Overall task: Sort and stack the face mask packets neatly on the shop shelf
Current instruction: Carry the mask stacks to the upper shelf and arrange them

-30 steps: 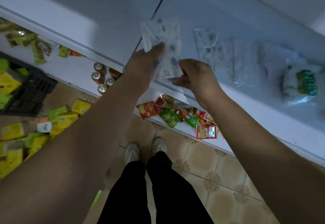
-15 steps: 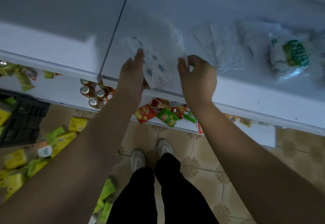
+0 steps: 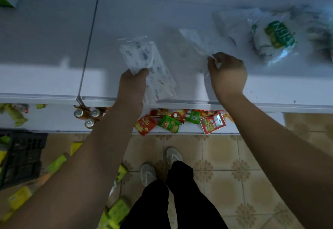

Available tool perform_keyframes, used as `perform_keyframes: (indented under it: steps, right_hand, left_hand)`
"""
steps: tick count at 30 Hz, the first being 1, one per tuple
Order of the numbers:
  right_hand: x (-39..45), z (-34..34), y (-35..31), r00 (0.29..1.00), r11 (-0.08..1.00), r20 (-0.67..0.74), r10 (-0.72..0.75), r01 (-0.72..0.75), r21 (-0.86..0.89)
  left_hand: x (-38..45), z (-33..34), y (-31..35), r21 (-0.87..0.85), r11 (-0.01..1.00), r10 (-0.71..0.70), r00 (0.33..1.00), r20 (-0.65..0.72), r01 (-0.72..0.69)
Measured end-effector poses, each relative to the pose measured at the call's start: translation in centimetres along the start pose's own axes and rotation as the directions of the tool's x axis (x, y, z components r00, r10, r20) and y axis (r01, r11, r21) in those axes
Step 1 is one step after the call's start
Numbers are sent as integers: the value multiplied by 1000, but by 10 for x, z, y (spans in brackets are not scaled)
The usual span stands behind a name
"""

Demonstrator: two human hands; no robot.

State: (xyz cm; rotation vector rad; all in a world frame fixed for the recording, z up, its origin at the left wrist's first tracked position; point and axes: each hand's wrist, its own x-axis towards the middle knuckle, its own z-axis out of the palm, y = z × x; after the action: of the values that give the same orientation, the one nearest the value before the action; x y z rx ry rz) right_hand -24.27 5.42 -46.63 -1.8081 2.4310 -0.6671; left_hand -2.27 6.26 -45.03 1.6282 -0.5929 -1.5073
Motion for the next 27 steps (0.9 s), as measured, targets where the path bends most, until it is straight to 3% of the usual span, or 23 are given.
perform_keyframes:
  steps: [2,4,5,6,7,9,11,12,13,14,15,16,18,22,24,27]
  right_hand:
    - [-4,-13,-9,982,908,-16,186,-166,385]
    - [-15,-32,-26,918,485,226,325,-367,794]
    - [-24,-38,-34,875,281,384,294,-463,841]
    - [-33,-42,-41,830,176,509,228,-550,817]
    - [-42,-42,-47,789,163,593,163,-614,773]
    - [-51,-40,-52,742,248,665,88,-663,706]
    - [-43,-33,-49,762,322,632,141,-639,699]
    - [-36,-27,-45,809,419,550,209,-582,697]
    - [-29,-20,-38,875,596,413,251,-476,646]
    - [-20,-12,-31,940,787,250,231,-332,520]
    - [-14,-5,-25,979,912,139,149,-190,364]
    - [-10,2,-20,990,971,127,56,-83,225]
    - [-5,13,-10,979,998,195,-55,47,46]
    - [-7,16,-3,996,997,20,-82,82,1]
    - [-11,8,-4,996,988,-24,83,-79,133]
    - [-16,-11,-13,946,838,-73,316,-242,489]
  left_hand:
    - [-4,10,-1,-21,1000,-17,1000,21,17]
    - [-9,18,-1,-120,990,-60,995,84,69]
    - [-10,21,0,-174,979,-82,985,152,109]
    - [-11,23,0,-197,972,-80,972,223,125]
    - [-11,26,-1,-191,976,-52,959,277,108]
    - [-10,28,-2,-154,988,8,972,236,29]
    - [-2,26,-2,-146,989,24,996,91,-10]
    - [3,24,-1,-146,989,19,999,48,-12]
    - [8,20,-1,-140,990,21,1000,13,-19]
    - [12,17,-1,-127,991,26,1000,-16,-27]
    - [15,13,-1,-121,992,30,999,-33,-34]
    - [17,10,-2,-126,991,30,999,-39,-35]
    - [17,8,-2,-142,989,48,999,-24,-51]
    - [13,12,-2,-109,989,99,995,-17,-100]
    - [12,16,-2,-78,990,114,992,-49,-117]
    - [12,24,-5,-28,989,140,984,-111,-144]
